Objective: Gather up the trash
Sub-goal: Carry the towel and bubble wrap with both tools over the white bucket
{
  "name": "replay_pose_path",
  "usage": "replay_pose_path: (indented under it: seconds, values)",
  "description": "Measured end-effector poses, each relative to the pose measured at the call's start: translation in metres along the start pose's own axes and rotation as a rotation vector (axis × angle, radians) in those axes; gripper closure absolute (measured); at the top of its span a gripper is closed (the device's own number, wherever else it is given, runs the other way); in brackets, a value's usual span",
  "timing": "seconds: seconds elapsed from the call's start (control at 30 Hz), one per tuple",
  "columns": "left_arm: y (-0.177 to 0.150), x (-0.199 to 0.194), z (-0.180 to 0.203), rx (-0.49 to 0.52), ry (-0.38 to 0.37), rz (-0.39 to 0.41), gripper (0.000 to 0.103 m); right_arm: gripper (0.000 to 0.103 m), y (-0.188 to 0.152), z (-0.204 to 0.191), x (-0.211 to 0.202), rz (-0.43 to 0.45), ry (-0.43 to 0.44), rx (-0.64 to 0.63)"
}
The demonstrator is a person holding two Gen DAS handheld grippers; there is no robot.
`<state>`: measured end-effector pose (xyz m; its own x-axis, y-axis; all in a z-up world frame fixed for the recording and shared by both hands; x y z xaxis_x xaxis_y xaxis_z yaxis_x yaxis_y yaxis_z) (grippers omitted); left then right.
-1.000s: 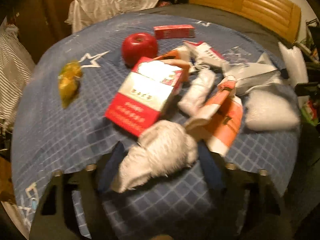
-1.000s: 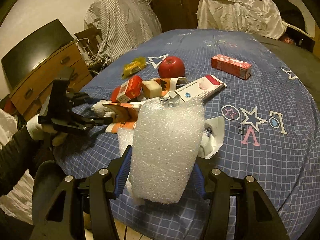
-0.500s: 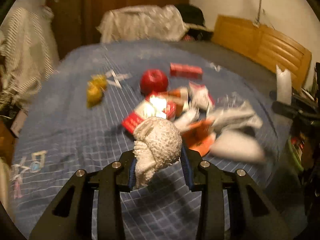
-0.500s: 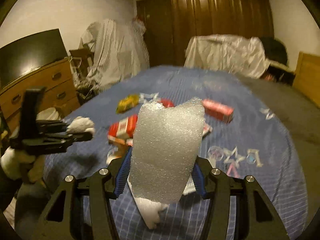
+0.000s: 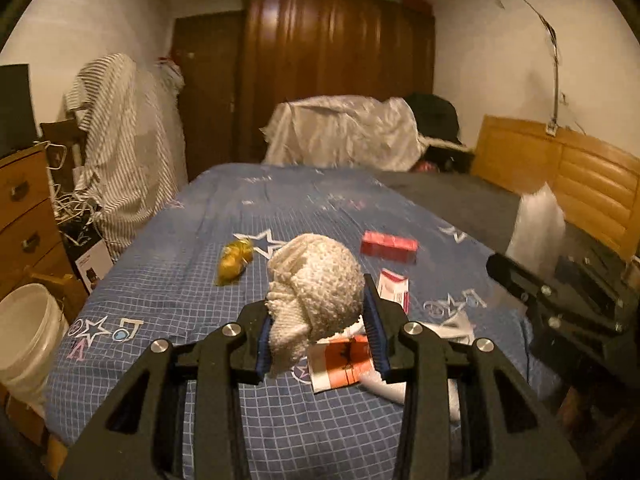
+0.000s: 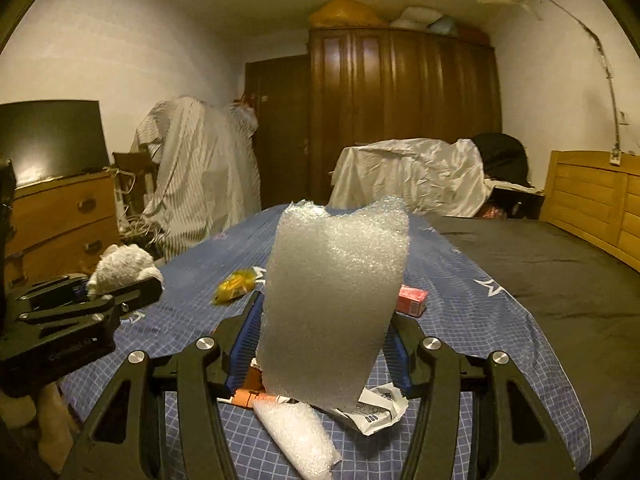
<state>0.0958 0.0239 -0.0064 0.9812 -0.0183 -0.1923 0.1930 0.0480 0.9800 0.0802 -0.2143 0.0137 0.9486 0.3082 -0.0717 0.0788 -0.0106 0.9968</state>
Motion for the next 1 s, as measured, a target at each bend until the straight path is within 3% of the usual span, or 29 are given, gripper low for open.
replay_pose_path:
  seconds: [0.67,0.87,1.0]
  values:
    - [-0.002,-0.008,0.012,-0.007,-0.017,0.006,0.066,0.047,-0.002,0.003,-0.018,-0.005,-0.029,0.018]
    - [0.002,-0.012,-0.016,-0.023,0.028,0.007,0.066,0.047,0.004,-0.022,-0.003,-0.030,0.037,0.003]
    - [0.011,-0.020,-0.061,-0.045,0.114,0.019,0.066,0.047,0.016,-0.063,0.015,-0.037,0.136,-0.012]
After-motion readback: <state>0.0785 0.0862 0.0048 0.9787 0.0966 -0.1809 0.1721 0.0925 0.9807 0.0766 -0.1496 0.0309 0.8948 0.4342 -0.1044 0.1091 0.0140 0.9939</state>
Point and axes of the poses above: each gripper's, at about its wrist camera, not at the fingertips, and x roughly the way its jaws point, z to its right, y to its top, the point moved 5 cm from there along x, roughly the way its jaws point, and after that the axes turned 13 degrees about z, right-handed, at the moved point
